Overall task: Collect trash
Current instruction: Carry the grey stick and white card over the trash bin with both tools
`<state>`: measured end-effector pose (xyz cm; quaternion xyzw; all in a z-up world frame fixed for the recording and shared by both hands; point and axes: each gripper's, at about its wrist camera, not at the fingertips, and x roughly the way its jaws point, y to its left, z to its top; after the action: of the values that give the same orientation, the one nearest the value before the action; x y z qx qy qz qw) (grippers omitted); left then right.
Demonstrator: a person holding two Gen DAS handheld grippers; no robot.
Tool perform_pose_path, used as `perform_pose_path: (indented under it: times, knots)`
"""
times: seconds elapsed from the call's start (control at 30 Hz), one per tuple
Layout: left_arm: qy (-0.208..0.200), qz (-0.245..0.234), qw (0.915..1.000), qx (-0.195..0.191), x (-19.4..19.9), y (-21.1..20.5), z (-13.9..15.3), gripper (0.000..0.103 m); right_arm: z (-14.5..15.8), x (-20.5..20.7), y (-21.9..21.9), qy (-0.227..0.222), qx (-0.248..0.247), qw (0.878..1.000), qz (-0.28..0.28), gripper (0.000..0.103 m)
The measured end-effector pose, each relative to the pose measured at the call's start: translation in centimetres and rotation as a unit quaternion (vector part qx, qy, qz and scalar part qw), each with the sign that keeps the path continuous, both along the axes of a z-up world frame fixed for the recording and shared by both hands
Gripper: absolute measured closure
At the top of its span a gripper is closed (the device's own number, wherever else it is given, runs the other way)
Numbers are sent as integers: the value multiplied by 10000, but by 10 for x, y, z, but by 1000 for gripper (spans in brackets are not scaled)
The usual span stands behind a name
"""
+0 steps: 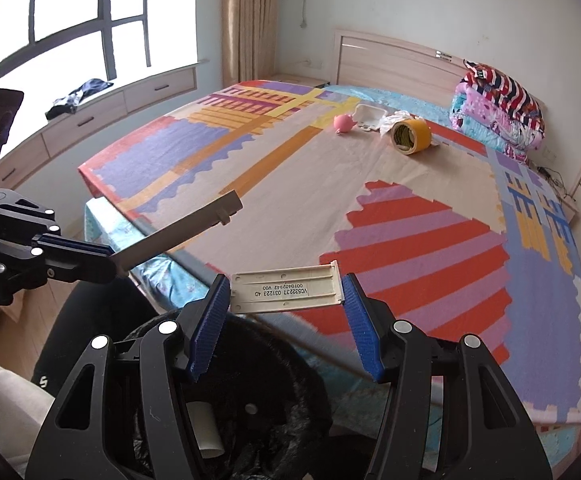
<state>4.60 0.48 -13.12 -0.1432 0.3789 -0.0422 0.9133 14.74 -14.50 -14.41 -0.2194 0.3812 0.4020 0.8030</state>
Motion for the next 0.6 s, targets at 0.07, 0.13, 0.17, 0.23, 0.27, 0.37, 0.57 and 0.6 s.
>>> perform_pose_path:
  times: [0.07, 0.13, 0.17, 0.23, 0.27, 0.37, 0.57, 0.6]
  knots:
    - [0, -83, 10000, -1, -5, -4, -1, 100, -4, -10, -2, 0, -80, 10000, 26, 46]
    - [82, -141, 9999, 38, -13, -8, -4, 100, -9, -19, -4, 114, -101, 9999, 72, 46]
    - [122, -179, 9998, 46, -17, -11, -6, 100, -13, -23, -5, 155, -116, 9998, 101, 46]
    - [217, -286, 9994, 9, -25, -16, -11, 100, -25, -29, -6, 273, -190, 9994, 103, 46]
    - [286, -337, 9990, -2, -29, -19, -15, 99, -30, -32, -8, 334, -202, 9992, 94, 46]
    - [467, -386, 9981, 108, -36, -27, -24, 99, -44, -40, -11, 553, -218, 9982, 113, 46]
    - [901, -448, 9949, 90, -35, -28, -55, 99, -70, -48, -14, 896, -376, 9952, 111, 46]
    - [981, -434, 9942, 63, -34, -28, -61, 99, -75, -48, -14, 943, -421, 9946, 105, 46]
